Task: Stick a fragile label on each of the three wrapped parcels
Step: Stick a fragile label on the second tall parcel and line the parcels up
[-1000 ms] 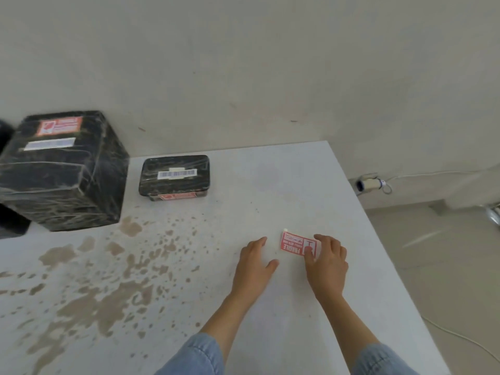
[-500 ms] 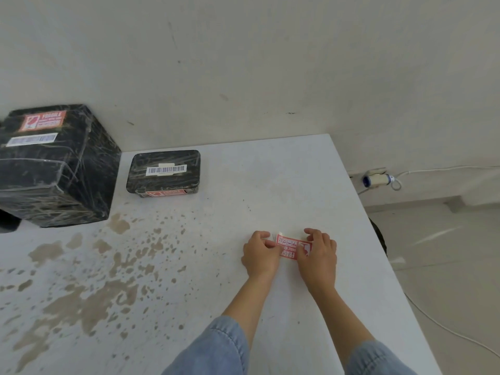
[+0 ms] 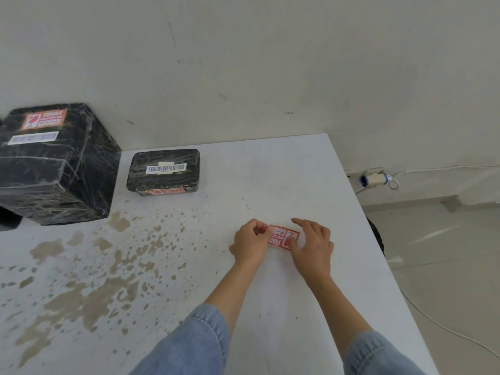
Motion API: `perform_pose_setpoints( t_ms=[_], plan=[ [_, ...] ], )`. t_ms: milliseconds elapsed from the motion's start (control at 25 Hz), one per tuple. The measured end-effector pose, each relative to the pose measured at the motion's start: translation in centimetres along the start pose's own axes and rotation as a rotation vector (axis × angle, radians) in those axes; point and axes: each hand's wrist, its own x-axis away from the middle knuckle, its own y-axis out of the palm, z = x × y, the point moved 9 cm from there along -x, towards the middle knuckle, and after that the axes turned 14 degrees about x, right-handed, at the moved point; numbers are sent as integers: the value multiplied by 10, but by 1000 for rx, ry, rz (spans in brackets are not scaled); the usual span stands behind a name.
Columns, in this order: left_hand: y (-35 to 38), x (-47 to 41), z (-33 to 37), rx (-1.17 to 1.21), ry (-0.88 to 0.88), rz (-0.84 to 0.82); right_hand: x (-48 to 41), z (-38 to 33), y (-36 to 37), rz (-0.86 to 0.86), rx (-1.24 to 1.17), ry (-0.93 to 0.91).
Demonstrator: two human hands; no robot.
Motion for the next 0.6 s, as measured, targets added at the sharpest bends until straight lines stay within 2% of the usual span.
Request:
perform_pose_setpoints(
  t_ms=[120,240,400,480,600],
  plan=[
    [-29,2,25,23,156,-93,-4,-46,2,-153,-44,-155],
    [-88,8,51,132,245,-82,-4,-98,8,-308,-240,-216],
    [-184,20,52,382,191,80,14,-185,17,-514,-619,-183],
    [-224,25,38,447,134,117,27,-232,25,-576,-699,-189],
    [-293,29,26,484,150,173,46,-305,40,-623,-779,-226]
  ],
)
